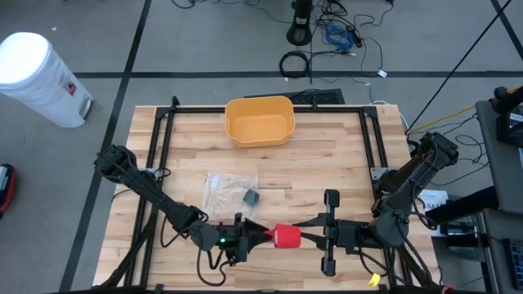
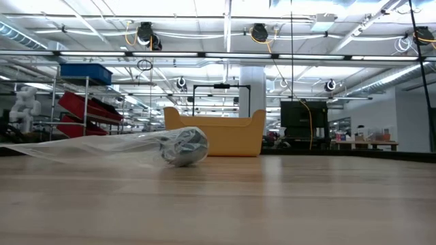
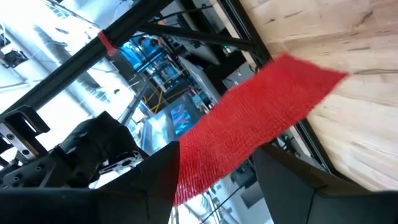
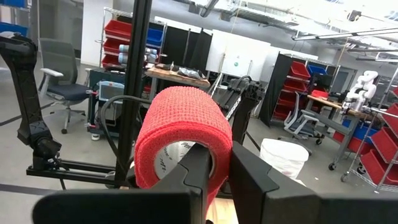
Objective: Roll bandage
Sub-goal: Roll the red bandage
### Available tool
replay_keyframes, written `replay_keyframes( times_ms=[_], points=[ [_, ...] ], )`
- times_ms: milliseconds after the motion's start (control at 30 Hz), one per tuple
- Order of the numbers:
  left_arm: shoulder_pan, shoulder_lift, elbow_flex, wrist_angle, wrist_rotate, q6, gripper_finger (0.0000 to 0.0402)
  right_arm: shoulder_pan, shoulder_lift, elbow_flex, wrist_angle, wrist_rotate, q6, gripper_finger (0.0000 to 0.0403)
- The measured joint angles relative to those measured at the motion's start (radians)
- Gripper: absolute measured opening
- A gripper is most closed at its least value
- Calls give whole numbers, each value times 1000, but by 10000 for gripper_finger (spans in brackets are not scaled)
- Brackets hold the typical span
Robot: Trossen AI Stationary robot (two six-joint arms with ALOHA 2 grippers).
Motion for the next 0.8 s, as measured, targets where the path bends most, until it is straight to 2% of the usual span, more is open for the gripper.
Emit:
replay_keyframes(
  times_ms=[367, 800],
  points=[
    [0, 0, 0, -1, 37, -4, 143, 0, 0, 0, 0, 0, 0, 41],
    [-9, 0, 0, -3, 93, -83, 36, 0, 0, 0, -11, 0, -29, 41]
  ],
)
